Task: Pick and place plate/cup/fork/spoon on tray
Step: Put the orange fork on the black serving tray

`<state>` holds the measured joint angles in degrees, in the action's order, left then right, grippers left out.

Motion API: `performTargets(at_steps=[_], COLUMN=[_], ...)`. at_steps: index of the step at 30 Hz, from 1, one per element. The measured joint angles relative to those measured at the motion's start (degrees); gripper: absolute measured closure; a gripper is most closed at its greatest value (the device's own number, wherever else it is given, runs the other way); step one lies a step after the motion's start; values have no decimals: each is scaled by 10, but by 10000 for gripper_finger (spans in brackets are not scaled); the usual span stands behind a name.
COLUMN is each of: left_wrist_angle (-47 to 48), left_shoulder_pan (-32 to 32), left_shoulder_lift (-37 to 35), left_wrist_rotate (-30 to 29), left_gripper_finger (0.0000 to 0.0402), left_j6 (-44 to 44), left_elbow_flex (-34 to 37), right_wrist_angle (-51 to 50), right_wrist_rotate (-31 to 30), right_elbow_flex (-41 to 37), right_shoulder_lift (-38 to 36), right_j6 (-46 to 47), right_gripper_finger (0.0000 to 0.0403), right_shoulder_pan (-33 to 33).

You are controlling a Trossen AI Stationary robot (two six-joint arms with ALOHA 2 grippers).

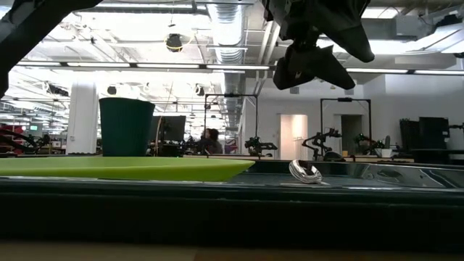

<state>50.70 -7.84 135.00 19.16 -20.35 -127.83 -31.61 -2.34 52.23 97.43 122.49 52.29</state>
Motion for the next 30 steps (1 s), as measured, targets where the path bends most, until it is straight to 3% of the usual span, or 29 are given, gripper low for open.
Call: performTargets(at_steps=[7, 16, 23, 30], left_wrist_angle=[2, 0, 0, -7], left_shoulder_pan=[0, 0, 0, 0], left_shoulder_lift=[0, 1, 1, 1], left_wrist_rotate=[0, -4, -5, -30], left_gripper_finger=[248, 248, 248, 248], left_j6=[-4, -5, -5, -41], left_elbow_flex=[0, 0, 0, 0], right_wrist_angle=[-45, -72, -89, -187], right_wrist_rotate=[17, 21, 10, -8], right_elbow_flex=[39, 51, 49, 48], right_shoulder_lift=[39, 38, 25, -41], right_j6=[15, 16, 21, 51], right_gripper_finger=[211, 364, 366, 366], right_shoulder_pan=[0, 0, 4, 21])
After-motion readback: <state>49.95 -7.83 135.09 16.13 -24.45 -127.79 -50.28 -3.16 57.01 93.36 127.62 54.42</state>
